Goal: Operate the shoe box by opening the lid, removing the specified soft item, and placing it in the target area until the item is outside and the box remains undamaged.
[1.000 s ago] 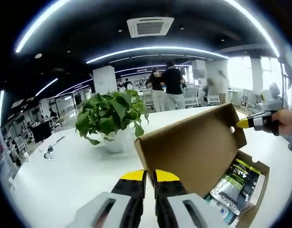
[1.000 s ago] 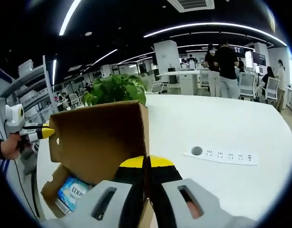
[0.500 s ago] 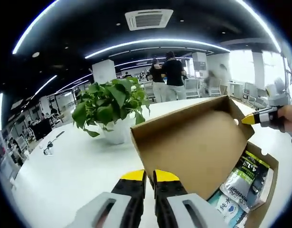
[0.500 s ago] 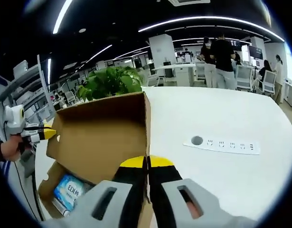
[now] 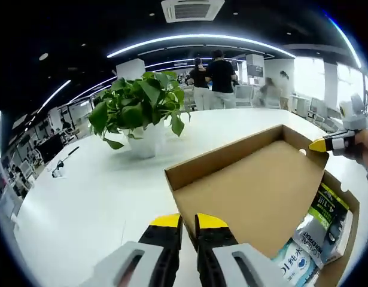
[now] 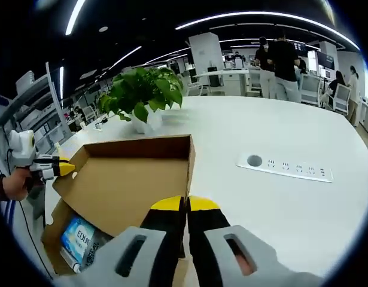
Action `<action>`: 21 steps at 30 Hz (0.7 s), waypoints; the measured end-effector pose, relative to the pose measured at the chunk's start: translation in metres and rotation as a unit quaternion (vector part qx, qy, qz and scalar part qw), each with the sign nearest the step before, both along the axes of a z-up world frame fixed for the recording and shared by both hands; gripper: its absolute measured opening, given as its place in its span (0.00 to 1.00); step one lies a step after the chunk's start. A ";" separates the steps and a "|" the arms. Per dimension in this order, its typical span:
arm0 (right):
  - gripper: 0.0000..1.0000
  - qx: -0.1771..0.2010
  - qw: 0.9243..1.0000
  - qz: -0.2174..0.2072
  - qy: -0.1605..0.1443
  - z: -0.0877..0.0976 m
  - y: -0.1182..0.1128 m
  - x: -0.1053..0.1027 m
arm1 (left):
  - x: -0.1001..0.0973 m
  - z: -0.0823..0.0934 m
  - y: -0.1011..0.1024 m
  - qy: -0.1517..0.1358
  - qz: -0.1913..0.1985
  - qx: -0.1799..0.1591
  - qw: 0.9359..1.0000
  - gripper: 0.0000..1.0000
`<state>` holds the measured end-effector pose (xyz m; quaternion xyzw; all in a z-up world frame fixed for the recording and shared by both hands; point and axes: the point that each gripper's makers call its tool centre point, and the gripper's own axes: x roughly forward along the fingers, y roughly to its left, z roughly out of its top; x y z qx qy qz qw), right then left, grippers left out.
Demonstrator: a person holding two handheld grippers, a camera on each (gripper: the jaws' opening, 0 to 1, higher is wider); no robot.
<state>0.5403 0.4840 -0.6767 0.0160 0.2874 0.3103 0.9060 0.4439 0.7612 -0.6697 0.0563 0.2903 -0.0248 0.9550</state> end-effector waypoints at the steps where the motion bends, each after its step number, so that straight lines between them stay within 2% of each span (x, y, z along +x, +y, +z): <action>1: 0.01 0.000 1.000 0.000 0.001 0.000 0.000 0.000 | -0.002 -0.003 0.000 0.004 0.001 -0.002 1.000 0.08; 12: 0.01 0.003 1.000 -0.013 0.014 -0.007 0.000 0.001 | -0.003 -0.008 0.001 0.020 0.006 -0.015 1.000 0.08; 21: 0.01 -0.002 1.000 -0.016 0.016 -0.012 0.001 0.002 | 0.000 -0.013 0.003 0.024 0.004 0.000 1.000 0.09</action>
